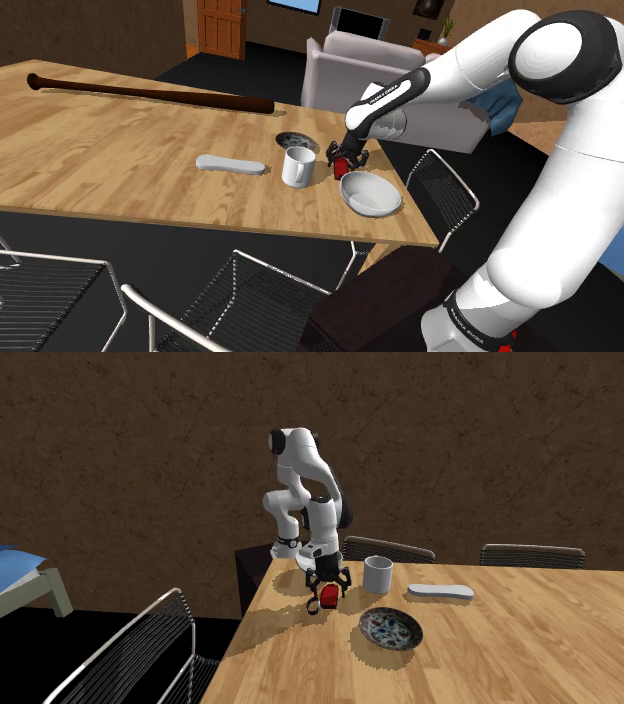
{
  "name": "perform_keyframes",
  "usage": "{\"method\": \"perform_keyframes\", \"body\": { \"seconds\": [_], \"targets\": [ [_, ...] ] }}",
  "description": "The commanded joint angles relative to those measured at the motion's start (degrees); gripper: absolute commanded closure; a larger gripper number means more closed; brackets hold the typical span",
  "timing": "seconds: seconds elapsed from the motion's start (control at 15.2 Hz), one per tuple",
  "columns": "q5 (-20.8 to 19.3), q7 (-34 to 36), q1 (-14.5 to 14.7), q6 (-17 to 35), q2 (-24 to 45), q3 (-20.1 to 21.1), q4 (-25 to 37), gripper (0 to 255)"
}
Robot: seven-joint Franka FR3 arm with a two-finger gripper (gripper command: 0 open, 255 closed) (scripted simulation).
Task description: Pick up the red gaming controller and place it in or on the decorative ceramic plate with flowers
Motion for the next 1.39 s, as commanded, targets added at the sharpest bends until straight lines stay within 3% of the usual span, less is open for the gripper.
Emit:
{"method": "perform_keyframes", "body": {
  "seconds": [0.0,0.59,1.32],
  "targets": [
    [0.00,0.00,0.00,0.00,0.00,0.00,0.00,255],
    [0.01,-0.01,0.02,0.01,0.00,-0.02,0.00,255],
    [-1.76,1.57,0.30,-7.76,-6.00,-0.57,1.82,255]
  ]
}}
